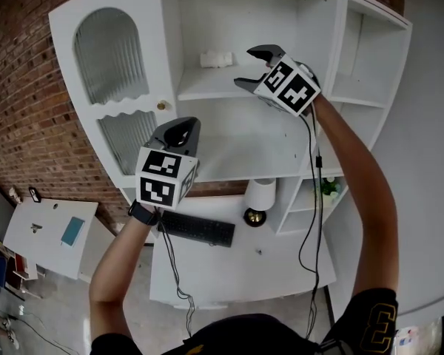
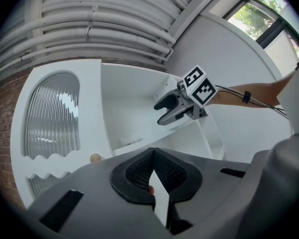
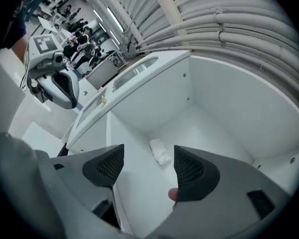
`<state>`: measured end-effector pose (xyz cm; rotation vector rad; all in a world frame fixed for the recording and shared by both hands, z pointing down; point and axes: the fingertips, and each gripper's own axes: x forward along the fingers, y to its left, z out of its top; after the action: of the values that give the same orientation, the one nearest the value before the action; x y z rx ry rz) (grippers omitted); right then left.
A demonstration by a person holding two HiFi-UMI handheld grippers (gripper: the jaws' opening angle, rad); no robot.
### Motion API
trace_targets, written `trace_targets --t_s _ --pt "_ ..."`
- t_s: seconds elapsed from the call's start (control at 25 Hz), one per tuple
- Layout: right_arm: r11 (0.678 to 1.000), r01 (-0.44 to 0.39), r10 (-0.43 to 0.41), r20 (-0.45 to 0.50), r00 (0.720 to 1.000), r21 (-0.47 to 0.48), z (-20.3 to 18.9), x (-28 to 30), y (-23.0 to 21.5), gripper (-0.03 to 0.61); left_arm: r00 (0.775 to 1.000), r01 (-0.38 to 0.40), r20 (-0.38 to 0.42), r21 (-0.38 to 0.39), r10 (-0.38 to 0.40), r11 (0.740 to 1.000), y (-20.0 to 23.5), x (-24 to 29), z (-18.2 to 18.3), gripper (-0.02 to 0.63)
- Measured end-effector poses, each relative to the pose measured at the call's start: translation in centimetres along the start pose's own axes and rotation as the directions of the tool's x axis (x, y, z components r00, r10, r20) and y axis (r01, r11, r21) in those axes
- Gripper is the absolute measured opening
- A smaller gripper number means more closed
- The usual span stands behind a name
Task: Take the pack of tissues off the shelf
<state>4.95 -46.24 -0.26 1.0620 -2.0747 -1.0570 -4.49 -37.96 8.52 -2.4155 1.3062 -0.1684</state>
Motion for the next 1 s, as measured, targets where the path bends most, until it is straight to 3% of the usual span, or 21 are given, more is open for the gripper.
trace_targets --t_s 0.28,1.0 --pt "1.000 0.014 -0.016 -0.054 0.998 -0.021 -1.6 3.3 -1.8 0.307 1.000 -0.003 -0.009 -0.006 0.003 1.000 0.6 0.7 0.4 0.017" --pt "0.976 -0.029 -0.015 -0.199 0.980 -0.215 -5.4 12.4 -4.0 0.268 0.999 0.030 -0.021 -0.066 -0.031 0.997 1.3 4.0 -0.3 0.017"
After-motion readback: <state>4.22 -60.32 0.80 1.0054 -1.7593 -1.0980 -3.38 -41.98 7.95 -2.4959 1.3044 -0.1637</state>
